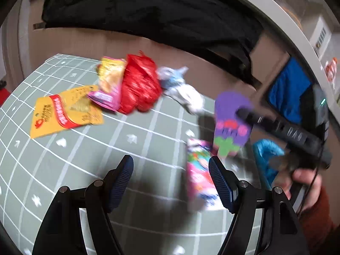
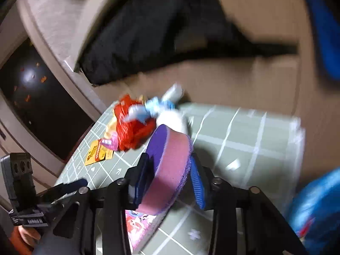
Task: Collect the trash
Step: 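Grasp the purple sponge with the right gripper while the left gripper grasps the pink tissue pack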
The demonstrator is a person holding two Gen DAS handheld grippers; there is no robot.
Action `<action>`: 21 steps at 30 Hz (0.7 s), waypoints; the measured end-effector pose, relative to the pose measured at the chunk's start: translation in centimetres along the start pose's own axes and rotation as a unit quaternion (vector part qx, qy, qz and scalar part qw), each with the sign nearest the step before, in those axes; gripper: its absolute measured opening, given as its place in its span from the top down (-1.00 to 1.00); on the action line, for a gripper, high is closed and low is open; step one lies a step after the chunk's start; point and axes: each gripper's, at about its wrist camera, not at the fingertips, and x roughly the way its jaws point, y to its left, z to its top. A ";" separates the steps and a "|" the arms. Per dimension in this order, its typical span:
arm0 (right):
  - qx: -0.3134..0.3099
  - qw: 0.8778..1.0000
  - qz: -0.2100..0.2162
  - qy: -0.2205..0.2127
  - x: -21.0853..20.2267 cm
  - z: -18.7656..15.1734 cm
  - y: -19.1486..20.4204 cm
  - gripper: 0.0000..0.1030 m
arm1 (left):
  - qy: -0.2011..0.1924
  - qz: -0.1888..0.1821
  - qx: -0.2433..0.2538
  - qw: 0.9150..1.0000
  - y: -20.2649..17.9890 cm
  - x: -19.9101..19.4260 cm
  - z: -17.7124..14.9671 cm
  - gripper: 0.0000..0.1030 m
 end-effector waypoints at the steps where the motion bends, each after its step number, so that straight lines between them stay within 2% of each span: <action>1: -0.006 1.000 -0.003 -0.008 -0.9 0.2 -0.1 0.38 | 0.003 -0.001 0.006 1.000 -1.0 0.3 -0.4 -0.43; 3: -0.016 0.999 -0.016 -0.024 -3.3 0.2 -0.7 0.38 | 0.007 0.008 0.028 1.000 -3.5 1.1 -1.3 -0.43; 7: -0.018 0.999 -0.032 -0.028 -6.2 -0.5 -2.0 0.39 | 0.009 0.059 0.076 0.995 -6.4 3.1 -2.3 -0.43; 11: -0.029 0.998 -0.045 -0.028 -8.1 -1.8 -2.1 0.41 | 0.044 0.078 0.069 0.994 -6.3 5.5 -2.1 -0.42; 15: -0.047 0.997 -0.057 -0.034 -9.3 -2.7 -1.4 0.41 | 0.052 0.080 0.078 0.992 -6.6 6.2 -2.3 -0.40; 18: -0.057 0.996 -0.052 -0.034 -9.6 -3.1 -0.9 0.42 | 0.068 0.093 0.074 0.991 -6.6 6.7 -2.3 -0.25; 21: -0.068 0.995 -0.060 -0.033 -9.5 -3.5 -0.2 0.42 | 0.079 0.080 0.073 0.991 -6.3 7.1 -2.4 -0.17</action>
